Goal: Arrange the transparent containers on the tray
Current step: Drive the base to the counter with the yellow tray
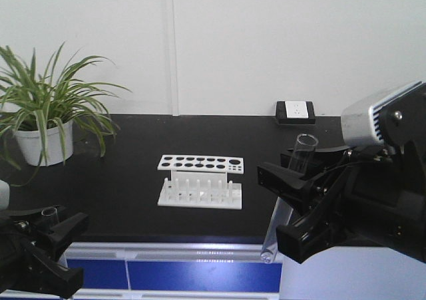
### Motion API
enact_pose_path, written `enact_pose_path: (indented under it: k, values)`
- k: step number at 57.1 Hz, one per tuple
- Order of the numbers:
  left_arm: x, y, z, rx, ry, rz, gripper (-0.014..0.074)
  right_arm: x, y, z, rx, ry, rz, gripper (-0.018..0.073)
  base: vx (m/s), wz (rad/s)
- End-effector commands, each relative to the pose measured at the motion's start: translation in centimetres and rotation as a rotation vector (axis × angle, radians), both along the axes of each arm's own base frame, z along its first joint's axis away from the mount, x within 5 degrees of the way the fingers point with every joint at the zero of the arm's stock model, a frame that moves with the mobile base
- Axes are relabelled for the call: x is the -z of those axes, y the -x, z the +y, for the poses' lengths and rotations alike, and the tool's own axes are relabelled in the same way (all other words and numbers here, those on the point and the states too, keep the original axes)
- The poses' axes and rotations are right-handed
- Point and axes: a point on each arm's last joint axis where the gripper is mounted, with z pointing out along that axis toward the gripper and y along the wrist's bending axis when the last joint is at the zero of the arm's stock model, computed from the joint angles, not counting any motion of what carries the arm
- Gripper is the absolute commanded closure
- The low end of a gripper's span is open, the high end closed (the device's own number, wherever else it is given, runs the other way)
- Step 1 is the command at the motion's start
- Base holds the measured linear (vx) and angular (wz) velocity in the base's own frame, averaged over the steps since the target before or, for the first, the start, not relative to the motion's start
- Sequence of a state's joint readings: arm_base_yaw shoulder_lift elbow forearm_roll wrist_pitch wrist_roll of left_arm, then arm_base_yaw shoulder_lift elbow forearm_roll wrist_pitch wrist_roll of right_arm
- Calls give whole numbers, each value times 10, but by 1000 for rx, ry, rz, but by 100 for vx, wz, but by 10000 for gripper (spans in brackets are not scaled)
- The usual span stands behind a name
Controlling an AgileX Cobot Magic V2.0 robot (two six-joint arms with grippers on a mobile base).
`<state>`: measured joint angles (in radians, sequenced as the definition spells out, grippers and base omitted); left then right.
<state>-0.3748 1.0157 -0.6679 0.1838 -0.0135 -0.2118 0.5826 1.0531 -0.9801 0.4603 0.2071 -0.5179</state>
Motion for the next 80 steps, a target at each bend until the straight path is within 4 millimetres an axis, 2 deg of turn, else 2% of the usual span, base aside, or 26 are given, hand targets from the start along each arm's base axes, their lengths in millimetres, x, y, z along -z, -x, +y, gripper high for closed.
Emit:
enact_pose_path:
  k: [1,47,80]
  values:
    - [-23,1,-3,18,63,-117,419,-22,2,-6,37,-60,-107,473,-38,7]
    - [-23,1,-3,18,63,-117,419,-22,2,-6,37,-60,-107,473,-33,8]
    - [-23,1,-3,18,63,-117,419,-22,2,-6,37,-60,-107,473,-16,33]
